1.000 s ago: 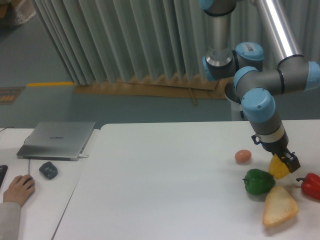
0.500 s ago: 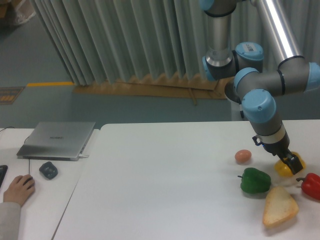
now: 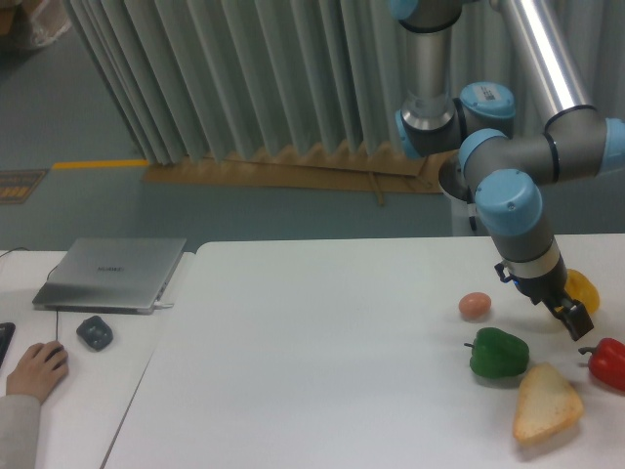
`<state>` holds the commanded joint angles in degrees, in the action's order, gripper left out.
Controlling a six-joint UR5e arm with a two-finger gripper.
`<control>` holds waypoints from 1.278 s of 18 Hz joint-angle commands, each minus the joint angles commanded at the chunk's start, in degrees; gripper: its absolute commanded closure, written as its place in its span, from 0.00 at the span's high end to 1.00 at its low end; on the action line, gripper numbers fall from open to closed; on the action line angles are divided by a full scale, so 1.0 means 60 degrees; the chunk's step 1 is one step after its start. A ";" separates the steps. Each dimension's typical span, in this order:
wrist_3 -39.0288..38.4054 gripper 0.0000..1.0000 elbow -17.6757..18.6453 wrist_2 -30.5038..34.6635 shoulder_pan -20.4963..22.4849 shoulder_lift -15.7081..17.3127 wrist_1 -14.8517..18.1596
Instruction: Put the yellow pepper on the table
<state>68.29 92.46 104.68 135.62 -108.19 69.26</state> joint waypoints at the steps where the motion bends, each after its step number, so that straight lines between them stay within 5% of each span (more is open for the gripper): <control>1: -0.0044 1.00 0.0000 -0.0015 0.0000 0.0000 0.0000; 11: -0.0557 1.00 -0.0278 -0.2461 0.0278 0.0672 0.0219; 18: -0.0542 1.00 -0.0366 -0.2578 -0.0219 0.1771 0.1302; 23: -0.0557 1.00 -0.0498 -0.2608 -0.0497 0.2168 0.2694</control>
<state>64.95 89.47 89.03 132.63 -95.19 85.42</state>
